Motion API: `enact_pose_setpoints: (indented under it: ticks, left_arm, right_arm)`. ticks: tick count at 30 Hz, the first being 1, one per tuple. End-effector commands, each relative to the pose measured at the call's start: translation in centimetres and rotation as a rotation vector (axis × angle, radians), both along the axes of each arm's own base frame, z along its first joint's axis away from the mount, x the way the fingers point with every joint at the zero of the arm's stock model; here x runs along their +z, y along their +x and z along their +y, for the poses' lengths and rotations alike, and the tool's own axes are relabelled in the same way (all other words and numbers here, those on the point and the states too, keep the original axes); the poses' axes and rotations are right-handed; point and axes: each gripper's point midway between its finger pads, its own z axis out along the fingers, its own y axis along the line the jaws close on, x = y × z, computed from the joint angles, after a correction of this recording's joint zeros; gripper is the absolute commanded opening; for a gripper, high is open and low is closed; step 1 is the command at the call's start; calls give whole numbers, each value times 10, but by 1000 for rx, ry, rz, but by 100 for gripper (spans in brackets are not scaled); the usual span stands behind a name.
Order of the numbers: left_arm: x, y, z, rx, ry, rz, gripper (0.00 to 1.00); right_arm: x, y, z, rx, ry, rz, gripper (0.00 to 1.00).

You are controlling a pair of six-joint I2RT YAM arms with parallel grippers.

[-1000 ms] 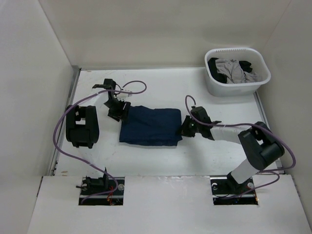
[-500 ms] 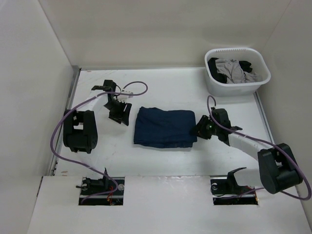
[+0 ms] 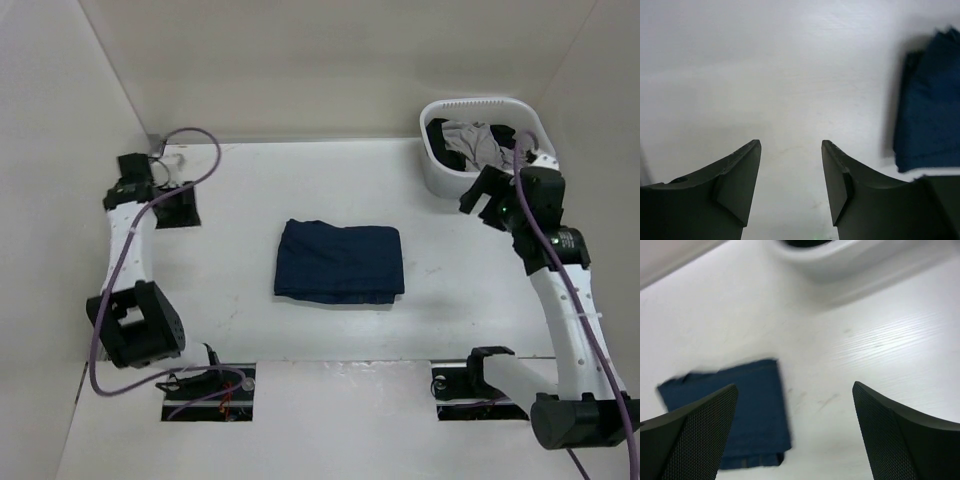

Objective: Fold and stack the trousers
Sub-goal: Fold the trousers

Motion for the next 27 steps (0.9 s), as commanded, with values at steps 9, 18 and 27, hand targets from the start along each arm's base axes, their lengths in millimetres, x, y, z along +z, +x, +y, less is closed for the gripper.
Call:
enact_pose_setpoints:
  ticks: [9, 18, 27]
  left_arm:
    - [98, -9, 91, 454, 221, -400, 63]
    - [99, -18, 88, 451, 197, -414, 63]
    - [96, -22, 81, 434, 186, -420, 64]
  right_arm:
    - [27, -51, -93, -372, -318, 96, 100]
    - [26, -54, -92, -368, -329, 105, 100]
    - [31, -60, -93, -366, -344, 83, 100]
